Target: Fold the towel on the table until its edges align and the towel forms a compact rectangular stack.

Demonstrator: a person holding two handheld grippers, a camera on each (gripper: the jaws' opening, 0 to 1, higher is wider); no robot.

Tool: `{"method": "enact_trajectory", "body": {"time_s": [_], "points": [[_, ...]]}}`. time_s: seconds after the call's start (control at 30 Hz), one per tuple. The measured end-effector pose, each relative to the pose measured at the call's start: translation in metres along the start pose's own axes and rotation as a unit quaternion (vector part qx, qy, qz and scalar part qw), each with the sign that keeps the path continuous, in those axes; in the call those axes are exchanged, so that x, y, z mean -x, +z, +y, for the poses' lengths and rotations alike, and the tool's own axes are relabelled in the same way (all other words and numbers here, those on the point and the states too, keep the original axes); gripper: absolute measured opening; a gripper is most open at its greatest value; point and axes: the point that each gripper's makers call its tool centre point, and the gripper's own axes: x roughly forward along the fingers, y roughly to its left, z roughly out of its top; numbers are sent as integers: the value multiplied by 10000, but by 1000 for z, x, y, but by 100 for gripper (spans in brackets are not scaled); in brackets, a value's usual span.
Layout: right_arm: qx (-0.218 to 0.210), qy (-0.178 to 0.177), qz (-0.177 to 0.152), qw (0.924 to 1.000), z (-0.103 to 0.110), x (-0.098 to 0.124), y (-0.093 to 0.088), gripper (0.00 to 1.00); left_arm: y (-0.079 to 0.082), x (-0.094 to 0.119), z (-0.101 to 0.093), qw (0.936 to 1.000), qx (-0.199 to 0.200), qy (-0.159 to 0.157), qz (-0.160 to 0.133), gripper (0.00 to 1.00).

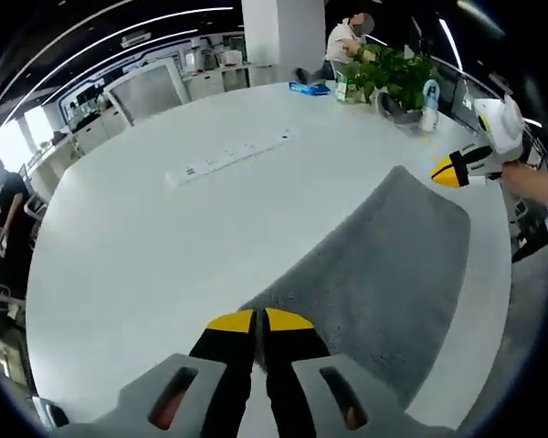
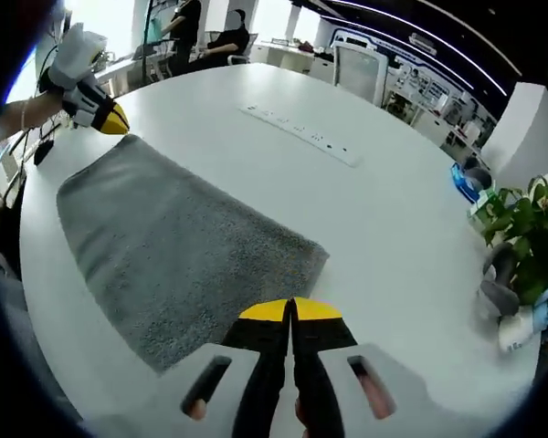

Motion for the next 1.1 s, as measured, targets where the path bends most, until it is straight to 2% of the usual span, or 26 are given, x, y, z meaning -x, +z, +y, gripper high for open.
{"method": "enact_trajectory", "body": {"time_s": [0.07, 0.2, 0.37, 0.43, 0.53, 0.7, 0.8, 0.87, 0.97, 1.1], "points": [[-13, 11, -21, 10000, 8, 7, -3, 0, -4, -5, -6, 9998, -5, -137, 138, 1], [-233, 176, 105, 9995, 26, 14, -16, 0, -10, -14, -10, 9992, -150, -196, 305, 1], [-370, 361, 444, 9977, 39, 7, -37, 0, -20, -21, -17, 9978, -259, -285, 536, 1], [-309, 504, 717, 9957, 44, 4, -47, 0, -25, -22, -18, 9970, -321, -309, 640, 1], [-84, 518, 838, 9951, 46, 0, -53, 0, -26, -23, -16, 9970, -392, -288, 609, 1], [217, 472, 793, 9955, 49, -4, -54, 0, -28, -25, -18, 9965, -515, -286, 590, 1], [118, 448, 848, 9953, 48, -4, -54, 0, -28, -26, -19, 9951, -764, -330, 534, 1], [14, 466, 890, 9949, 47, -5, -54, 0, -27, -25, -19, 9949, -796, -338, 528, 1], [-303, 486, 936, 9940, 46, -4, -54, 0, -28, -25, -17, 9966, -610, -353, 425, 1], [-508, 453, 1051, 9921, 45, -5, -54, 0, -28, -23, -19, 9974, -571, -318, 296, 1]]}}
